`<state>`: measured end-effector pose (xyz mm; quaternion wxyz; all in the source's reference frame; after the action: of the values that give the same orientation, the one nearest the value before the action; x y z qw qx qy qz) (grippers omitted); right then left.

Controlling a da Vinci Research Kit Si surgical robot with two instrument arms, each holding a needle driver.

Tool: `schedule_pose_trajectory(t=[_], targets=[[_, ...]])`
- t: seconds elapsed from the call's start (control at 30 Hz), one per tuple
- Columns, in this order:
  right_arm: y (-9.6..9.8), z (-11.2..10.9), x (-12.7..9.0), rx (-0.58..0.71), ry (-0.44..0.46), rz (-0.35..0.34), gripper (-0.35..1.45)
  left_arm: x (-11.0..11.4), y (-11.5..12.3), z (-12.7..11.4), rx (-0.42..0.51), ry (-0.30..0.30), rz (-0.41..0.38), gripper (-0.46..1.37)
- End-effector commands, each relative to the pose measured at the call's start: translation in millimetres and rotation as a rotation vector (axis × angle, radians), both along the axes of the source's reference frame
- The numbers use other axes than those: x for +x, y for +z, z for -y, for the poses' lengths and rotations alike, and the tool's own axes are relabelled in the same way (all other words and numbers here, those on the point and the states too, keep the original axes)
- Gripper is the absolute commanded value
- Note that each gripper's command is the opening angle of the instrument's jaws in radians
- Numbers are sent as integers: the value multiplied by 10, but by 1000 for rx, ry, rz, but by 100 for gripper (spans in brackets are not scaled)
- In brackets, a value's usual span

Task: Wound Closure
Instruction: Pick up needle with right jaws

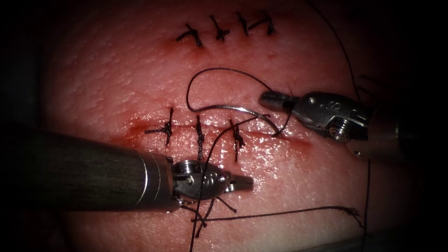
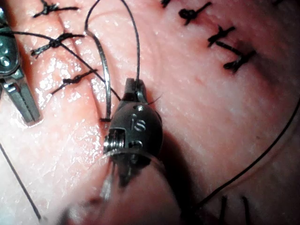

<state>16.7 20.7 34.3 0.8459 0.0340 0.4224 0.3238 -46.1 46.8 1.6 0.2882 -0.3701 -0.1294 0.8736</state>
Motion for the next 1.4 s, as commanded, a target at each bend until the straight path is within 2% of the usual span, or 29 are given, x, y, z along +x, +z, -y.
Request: schedule_pose_trajectory(t=[0.03, 0.13, 0.17, 0.23, 0.33, 0.37, 0.47, 0.6, 0.73, 0.83, 1.0, 1.17, 1.4], targets=[[0, 0, 0, -2, 4, 4, -35, 0, 0, 1, -3, 4, 0, -35], [0, -1, -1, -2, 5, 4, -35, 0, -1, 1, -3, 4, 0, -35], [0, -1, -1, -2, 5, 4, -26, 0, -1, 1, -3, 4, -1, -35], [0, -1, -1, -1, 5, 5, 6, 0, -1, 2, -3, 4, -1, -35], [0, -4, 0, -3, 19, 21, 104, 0, -1, 2, -3, 4, 0, -35], [-2, -6, -1, -2, 25, 28, 114, 0, -1, 2, -3, 4, -1, -35], [-11, -13, -4, 4, 44, 57, 114, -1, -1, 1, -3, 3, -1, -35], [-28, -18, -6, -57, 54, 113, 116, -1, -1, 1, -3, 2, -1, -35], [-44, -21, -8, -103, 32, 163, 113, -1, -1, 1, -2, 4, -4, -35], [-56, -19, -9, -137, 16, 203, 108, -2, -1, 1, -3, 3, -4, -35], [-77, -12, -6, -175, 24, 263, 114, -4, 0, 0, -4, -1, -4, -35], [-102, 2, 6, -204, 29, 273, 116, -7, 1, -1, -9, -2, -4, -35], [-119, 20, 35, -296, -32, 311, 112, -7, 2, 0, -11, -3, -5, -35]])
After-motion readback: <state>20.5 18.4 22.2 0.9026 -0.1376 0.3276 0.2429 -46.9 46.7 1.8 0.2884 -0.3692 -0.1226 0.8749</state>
